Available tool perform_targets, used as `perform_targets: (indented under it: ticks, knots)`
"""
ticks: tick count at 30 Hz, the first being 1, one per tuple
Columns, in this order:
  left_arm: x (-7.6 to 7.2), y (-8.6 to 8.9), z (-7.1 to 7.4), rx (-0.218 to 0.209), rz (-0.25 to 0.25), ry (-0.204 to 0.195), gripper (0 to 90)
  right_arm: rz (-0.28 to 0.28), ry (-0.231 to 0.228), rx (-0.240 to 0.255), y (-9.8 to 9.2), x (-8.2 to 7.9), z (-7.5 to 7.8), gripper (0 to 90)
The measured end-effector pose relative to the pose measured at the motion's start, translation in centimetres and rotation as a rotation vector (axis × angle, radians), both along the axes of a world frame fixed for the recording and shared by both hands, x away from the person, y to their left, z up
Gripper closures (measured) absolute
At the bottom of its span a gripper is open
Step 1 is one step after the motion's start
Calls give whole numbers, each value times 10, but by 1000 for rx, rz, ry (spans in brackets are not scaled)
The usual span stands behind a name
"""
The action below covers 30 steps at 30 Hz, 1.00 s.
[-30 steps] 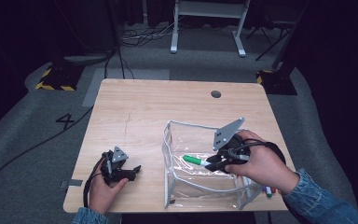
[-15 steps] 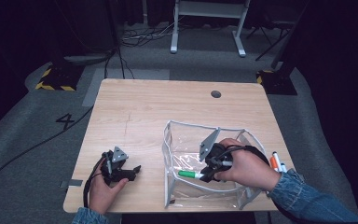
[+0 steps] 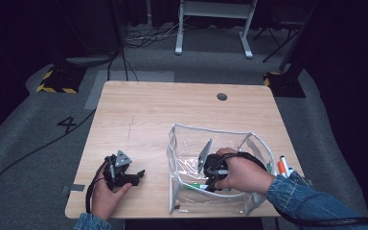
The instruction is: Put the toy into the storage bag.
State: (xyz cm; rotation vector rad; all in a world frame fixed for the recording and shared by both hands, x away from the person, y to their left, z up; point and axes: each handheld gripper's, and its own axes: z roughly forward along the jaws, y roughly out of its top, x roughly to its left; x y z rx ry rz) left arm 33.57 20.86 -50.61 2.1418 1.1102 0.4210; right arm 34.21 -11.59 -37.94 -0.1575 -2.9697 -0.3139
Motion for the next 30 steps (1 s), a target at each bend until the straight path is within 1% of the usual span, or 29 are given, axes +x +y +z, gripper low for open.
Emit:
perform_targets:
  ticks: [1, 2, 3, 5, 7, 8, 12, 13, 14, 15, 16, 17, 18, 19, 20, 21, 22, 23, 24, 25, 26, 27, 28, 29, 30]
  knots:
    - [0, 0, 0, 0, 0, 0, 201, -5, 5, -16, 0, 1, -3, 768]
    - [0, 0, 0, 3, -1, 0, 201, 2, 8, -43, 0, 4, -9, 768]
    - [0, 0, 0, 1, 0, 0, 201, 2, 8, -43, 0, 4, -9, 768]
    - [0, 0, 0, 3, -1, 0, 202, -11, 19, -78, 0, 6, -14, 767]
    - [0, 0, 0, 1, 0, 0, 201, -15, 14, -79, 0, 8, -16, 767]
    - [0, 0, 0, 1, 0, 1, 201, -17, 19, -92, 0, 9, -16, 767]
    - [0, 0, 0, 1, 0, 1, 201, -41, 24, -112, -2, 10, -20, 764]
    - [0, 0, 0, 1, 0, 1, 202, -41, 38, -123, -2, 10, -21, 755]
    - [0, 0, 0, 1, 0, 1, 201, -39, 43, -121, -3, 10, -22, 711]
    - [0, 0, 0, 0, 1, 1, 201, -37, 45, -117, -3, 10, -24, 664]
    - [0, 0, 0, 0, 1, 1, 201, -38, 40, -104, -3, 9, -24, 638]
    - [0, 0, 0, 0, 0, 0, 201, -38, 40, -104, -3, 9, -24, 638]
    - [0, 0, 0, 0, 0, 1, 202, -63, 24, -86, -4, 9, -20, 600]
    - [0, 0, 0, 0, 0, 0, 202, -63, 24, -86, -4, 9, -20, 600]
    - [0, 0, 0, 0, 0, 0, 201, -70, 8, -53, -5, 10, -17, 596]
    - [0, 0, 0, 1, 0, 1, 201, -74, -10, -30, -6, 11, -12, 589]
    - [0, 0, 0, 2, -1, 0, 201, -95, -15, -13, -8, 12, -6, 577]
    - [0, 0, 0, 1, 0, 1, 201, -131, -22, 19, -10, 12, 0, 573]
    - [0, 0, 0, 0, 0, 0, 202, -148, -41, 55, -13, 12, 7, 573]
    - [0, 0, 0, 1, 0, 1, 201, -166, -53, 79, -16, 13, 15, 565]
    - [0, 0, 0, 2, -1, 0, 201, -199, -63, 116, -21, 13, 24, 560]
    - [0, 0, 0, 1, 0, 1, 201, -219, -74, 147, -25, 13, 31, 555]
    - [0, 0, 0, 0, 0, 0, 201, -237, -93, 174, -30, 13, 37, 548]
    - [0, 0, 0, 0, 0, 0, 201, -252, -109, 187, -34, 13, 42, 543]
    - [0, 0, 0, 1, 0, 1, 201, -277, -133, 218, -41, 13, 49, 544]
